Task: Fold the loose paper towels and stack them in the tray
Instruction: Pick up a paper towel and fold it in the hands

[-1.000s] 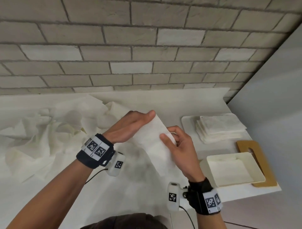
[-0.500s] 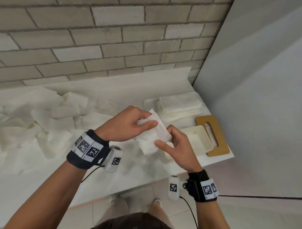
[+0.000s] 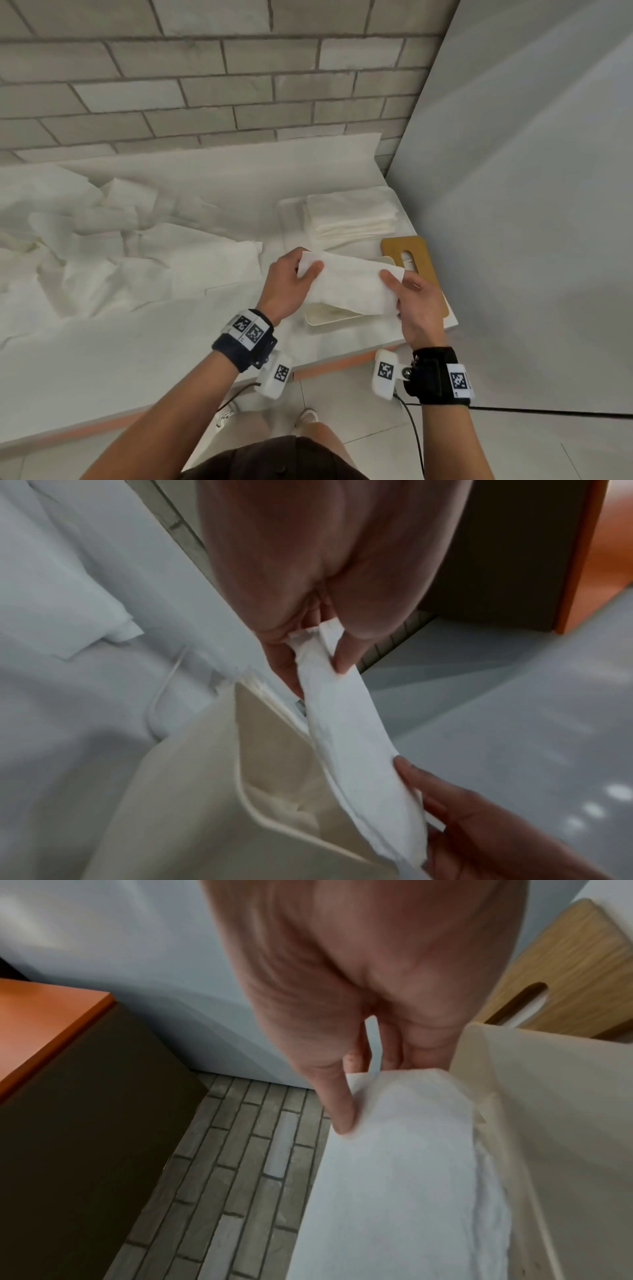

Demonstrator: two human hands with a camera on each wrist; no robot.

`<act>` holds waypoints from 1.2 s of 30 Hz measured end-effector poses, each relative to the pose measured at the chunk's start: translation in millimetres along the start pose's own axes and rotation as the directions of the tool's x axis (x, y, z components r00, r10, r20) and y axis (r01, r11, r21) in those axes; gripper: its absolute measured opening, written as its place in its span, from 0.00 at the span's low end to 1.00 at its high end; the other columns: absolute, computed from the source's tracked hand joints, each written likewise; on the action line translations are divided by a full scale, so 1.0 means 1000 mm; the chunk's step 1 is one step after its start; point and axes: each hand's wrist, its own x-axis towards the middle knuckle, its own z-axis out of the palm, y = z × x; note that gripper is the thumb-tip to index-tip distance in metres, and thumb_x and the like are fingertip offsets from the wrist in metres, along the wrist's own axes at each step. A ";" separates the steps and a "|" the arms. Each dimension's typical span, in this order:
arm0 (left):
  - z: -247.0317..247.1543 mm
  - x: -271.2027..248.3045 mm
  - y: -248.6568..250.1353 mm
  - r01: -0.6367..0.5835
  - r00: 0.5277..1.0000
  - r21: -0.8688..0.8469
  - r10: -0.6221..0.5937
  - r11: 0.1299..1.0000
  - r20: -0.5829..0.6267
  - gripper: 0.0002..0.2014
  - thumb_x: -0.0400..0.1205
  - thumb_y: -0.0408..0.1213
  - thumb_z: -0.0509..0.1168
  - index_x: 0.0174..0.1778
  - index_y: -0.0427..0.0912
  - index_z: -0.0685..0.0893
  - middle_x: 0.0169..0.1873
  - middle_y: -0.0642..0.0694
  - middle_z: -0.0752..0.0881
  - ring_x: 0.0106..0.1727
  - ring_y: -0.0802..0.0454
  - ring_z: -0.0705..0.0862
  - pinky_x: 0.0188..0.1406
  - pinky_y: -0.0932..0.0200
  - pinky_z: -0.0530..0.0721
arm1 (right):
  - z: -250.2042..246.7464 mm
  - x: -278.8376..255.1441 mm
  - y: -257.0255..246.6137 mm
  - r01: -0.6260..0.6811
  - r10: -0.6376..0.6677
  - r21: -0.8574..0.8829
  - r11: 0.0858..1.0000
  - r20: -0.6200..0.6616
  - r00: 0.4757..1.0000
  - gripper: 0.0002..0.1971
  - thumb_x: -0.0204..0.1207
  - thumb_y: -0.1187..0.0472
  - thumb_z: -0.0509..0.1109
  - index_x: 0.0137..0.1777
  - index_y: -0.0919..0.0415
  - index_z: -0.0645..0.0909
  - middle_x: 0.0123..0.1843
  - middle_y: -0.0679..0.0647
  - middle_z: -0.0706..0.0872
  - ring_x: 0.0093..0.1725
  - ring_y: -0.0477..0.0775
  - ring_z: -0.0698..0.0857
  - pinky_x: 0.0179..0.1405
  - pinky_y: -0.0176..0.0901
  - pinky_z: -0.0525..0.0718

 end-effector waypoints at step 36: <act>-0.201 0.086 -0.122 -0.218 0.952 0.347 0.120 0.912 0.280 0.09 0.80 0.40 0.80 0.46 0.54 0.86 0.39 0.53 0.89 0.44 0.51 0.88 0.46 0.49 0.84 | 0.262 -0.022 0.071 0.403 -0.239 -0.503 0.765 0.359 0.902 0.38 0.75 0.39 0.84 0.78 0.47 0.69 0.73 0.46 0.82 0.68 0.48 0.83 0.61 0.41 0.85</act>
